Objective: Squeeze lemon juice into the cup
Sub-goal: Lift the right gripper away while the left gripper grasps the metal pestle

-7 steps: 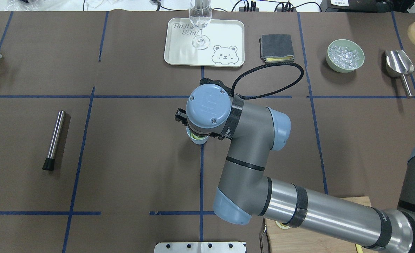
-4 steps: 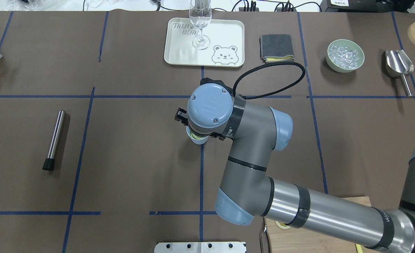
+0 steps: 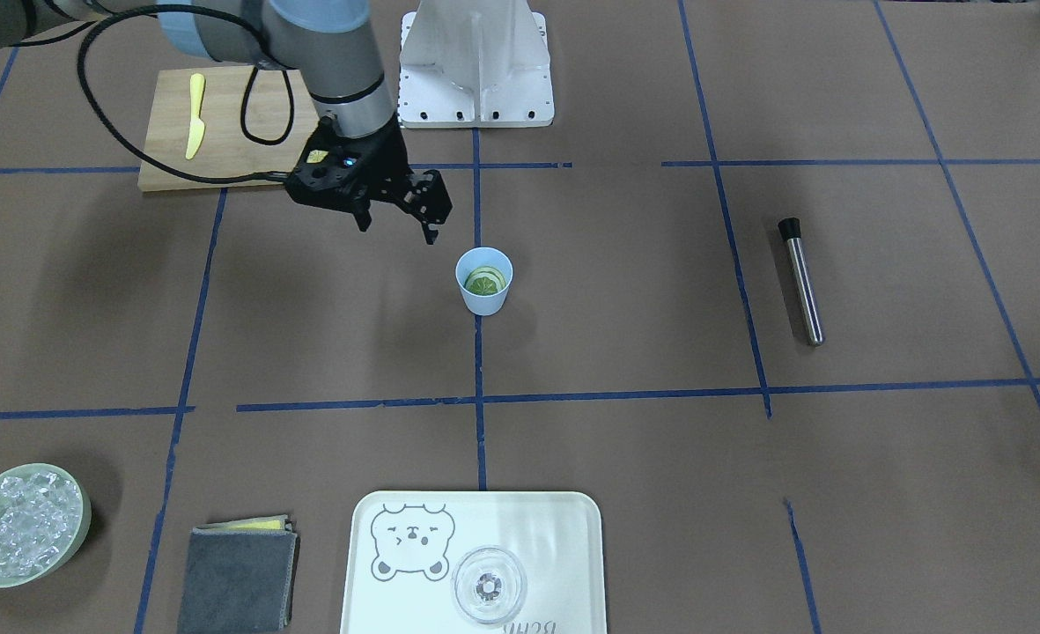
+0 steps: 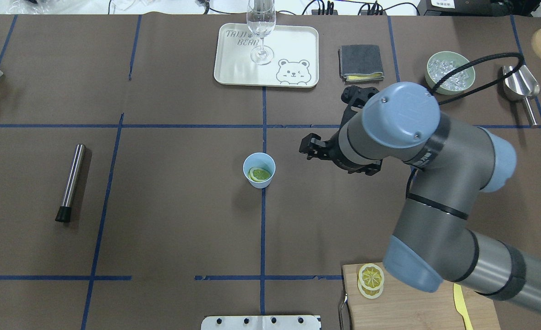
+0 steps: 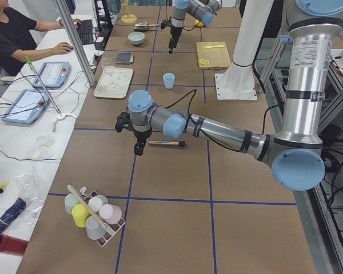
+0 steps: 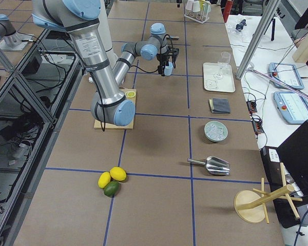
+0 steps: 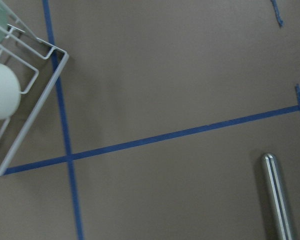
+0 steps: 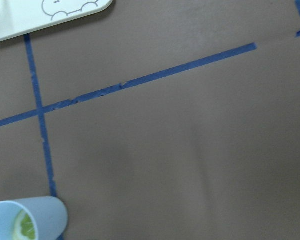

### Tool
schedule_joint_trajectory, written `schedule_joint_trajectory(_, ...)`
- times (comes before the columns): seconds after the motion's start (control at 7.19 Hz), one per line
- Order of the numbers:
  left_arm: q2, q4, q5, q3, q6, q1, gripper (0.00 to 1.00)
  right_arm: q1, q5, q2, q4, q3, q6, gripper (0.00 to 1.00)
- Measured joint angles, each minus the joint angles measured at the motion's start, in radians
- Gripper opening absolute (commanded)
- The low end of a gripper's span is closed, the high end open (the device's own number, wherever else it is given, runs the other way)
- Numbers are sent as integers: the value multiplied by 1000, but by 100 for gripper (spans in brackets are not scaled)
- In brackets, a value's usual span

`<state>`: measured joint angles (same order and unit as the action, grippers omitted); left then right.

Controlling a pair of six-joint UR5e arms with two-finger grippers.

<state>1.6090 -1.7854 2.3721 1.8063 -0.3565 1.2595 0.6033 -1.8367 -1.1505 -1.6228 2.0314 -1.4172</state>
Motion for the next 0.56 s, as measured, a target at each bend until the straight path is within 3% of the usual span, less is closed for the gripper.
schedule_joint_trajectory(0.28, 2, -170, -53, -6, -329, -213, 99, 63, -30, -101, 3, 38, 138, 100)
schedule_joint_trajectory(0.56, 10, -258, -153, -53, -483, -336, 100, 112, -60, -155, 5, 43, 230, 100)
